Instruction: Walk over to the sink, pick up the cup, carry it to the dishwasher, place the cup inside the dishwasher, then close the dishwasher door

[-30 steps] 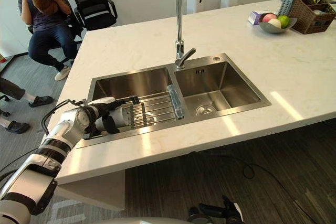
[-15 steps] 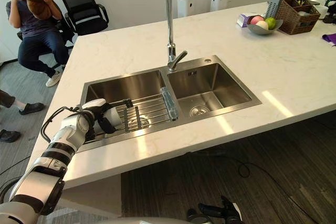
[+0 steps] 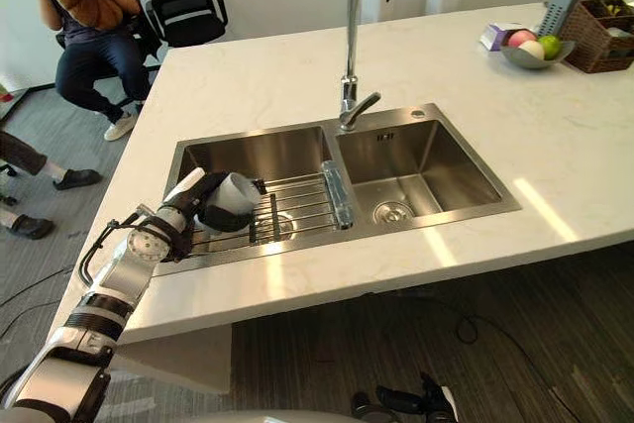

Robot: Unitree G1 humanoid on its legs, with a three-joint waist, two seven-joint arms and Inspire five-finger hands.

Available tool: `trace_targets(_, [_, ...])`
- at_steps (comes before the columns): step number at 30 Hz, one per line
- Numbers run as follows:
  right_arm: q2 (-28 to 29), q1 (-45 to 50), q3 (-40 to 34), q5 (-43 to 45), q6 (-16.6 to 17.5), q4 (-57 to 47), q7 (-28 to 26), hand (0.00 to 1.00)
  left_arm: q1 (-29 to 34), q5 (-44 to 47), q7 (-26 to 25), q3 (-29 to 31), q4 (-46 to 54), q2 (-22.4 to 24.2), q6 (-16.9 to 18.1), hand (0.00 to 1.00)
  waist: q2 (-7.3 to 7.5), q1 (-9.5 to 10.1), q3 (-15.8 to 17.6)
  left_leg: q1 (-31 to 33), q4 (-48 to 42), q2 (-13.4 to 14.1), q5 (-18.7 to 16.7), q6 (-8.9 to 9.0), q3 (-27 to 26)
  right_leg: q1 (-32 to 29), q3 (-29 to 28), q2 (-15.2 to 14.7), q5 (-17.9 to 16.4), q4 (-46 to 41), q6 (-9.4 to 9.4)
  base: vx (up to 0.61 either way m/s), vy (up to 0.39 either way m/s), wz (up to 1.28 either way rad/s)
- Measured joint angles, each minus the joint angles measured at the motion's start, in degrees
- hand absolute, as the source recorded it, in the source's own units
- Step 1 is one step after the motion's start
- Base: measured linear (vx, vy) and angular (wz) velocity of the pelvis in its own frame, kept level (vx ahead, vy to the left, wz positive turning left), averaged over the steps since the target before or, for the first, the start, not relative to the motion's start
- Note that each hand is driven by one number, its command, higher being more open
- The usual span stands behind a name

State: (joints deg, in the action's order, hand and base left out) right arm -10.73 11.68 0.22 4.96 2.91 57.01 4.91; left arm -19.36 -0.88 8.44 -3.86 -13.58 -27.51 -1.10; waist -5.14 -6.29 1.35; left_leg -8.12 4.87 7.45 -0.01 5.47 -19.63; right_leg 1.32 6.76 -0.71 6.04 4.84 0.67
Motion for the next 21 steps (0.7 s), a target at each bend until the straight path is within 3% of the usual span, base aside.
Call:
trace_targets(5, [0.5, 0.7, -1.7, -0.1, 1.7, 1.7, 0.7, 1.0, 6.1, 13.5, -6.2, 7.5, 15.3, 7.3, 3.5, 0.0, 0.39, 2.1, -0.2, 0.1, -0.4, 0.1, -0.1, -0.15, 1.2, 0.8, 0.7, -0.3, -0.5, 0.0, 0.03, -0.04, -0.002, 0.12])
trace_targets(9, [1.2, 1.4, -3.4, -0.1, 2.9, 3.3, 1.6, 1.0, 11.7, 14.6, -12.0, 9.6, 27.4, 13.9, 12.2, 0.0, 0.93, 4.05, -0.4, 0.6, -0.9, 0.1, -0.3, -0.26, 2.1, 1.0, 1.5, -0.5, -0.8, 0.0, 0.09, -0.03, -0.008, 0.11])
trace_targets(13, [1.6, 1.7, -4.8, -0.7, 3.1, 3.7, 2.6, 1.0, 14.1, 15.3, -16.9, 13.2, 31.3, 16.9, 17.2, 0.0, 0.97, 4.46, -0.5, 0.9, -1.1, 0.1, -0.3, -0.29, 2.8, 1.2, 2.2, -0.5, -0.8, 0.0, 0.07, -0.02, -0.009, 0.08])
trace_targets(21, [2.5, 1.3, -6.7, -6.0, 2.6, 5.3, 5.2, 1.0, 19.3, 14.3, -21.5, 13.7, 33.1, 18.7, 19.0, 0.0, 1.6, 5.92, -0.9, 1.6, -1.1, -0.1, -0.2, -0.39, 5.0, 1.7, 4.2, -0.8, -1.4, 0.0, 0.1, 0.01, 0.002, 0.14])
